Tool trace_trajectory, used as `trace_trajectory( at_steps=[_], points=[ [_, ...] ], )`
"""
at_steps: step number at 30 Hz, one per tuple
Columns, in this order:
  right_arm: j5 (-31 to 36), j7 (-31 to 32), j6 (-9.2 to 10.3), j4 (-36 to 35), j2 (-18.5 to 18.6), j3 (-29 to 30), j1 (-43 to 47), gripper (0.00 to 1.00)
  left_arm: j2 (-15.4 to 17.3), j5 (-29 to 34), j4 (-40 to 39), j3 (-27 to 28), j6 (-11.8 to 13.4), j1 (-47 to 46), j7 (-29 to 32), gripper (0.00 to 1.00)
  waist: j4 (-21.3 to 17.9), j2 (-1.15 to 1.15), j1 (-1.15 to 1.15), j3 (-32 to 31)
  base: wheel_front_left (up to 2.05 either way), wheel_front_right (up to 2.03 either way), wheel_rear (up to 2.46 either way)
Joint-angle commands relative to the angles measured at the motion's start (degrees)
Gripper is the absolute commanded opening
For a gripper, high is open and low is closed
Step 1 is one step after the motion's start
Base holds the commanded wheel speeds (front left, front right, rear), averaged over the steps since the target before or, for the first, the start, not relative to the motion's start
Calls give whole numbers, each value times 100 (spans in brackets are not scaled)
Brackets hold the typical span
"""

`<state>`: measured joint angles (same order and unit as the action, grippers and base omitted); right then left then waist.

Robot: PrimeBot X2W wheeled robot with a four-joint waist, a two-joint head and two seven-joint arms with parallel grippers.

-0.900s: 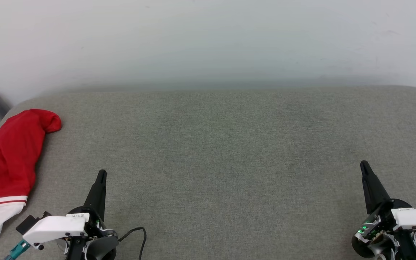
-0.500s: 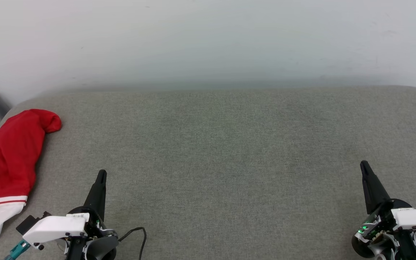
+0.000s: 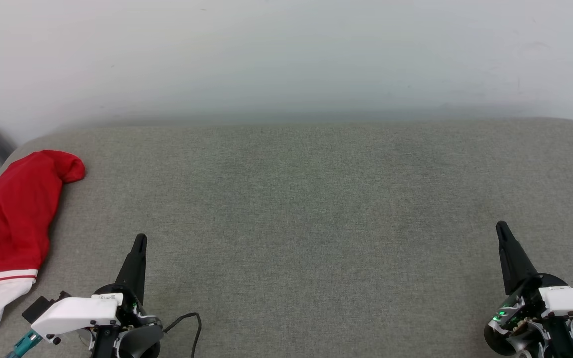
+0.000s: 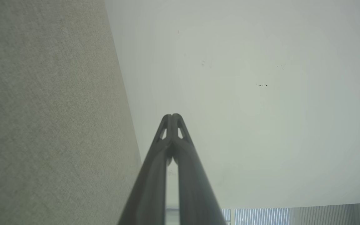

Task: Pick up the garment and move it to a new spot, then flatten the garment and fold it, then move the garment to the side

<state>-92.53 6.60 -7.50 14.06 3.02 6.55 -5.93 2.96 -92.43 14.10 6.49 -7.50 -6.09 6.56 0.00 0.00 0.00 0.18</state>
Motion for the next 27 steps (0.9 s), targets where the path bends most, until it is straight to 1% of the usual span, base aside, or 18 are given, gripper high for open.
trace_trajectory(
  at_steps=[1,27],
  points=[
    [34,12,3,8,-22,4,-74,0,-11,16,0,23,-10,-45,18,0,0,0,0,0,0,0,0],
    [30,8,2,8,-22,0,-74,0,-10,13,0,20,-10,-45,15,0,0,0,0,0,0,0,0]
  ],
)
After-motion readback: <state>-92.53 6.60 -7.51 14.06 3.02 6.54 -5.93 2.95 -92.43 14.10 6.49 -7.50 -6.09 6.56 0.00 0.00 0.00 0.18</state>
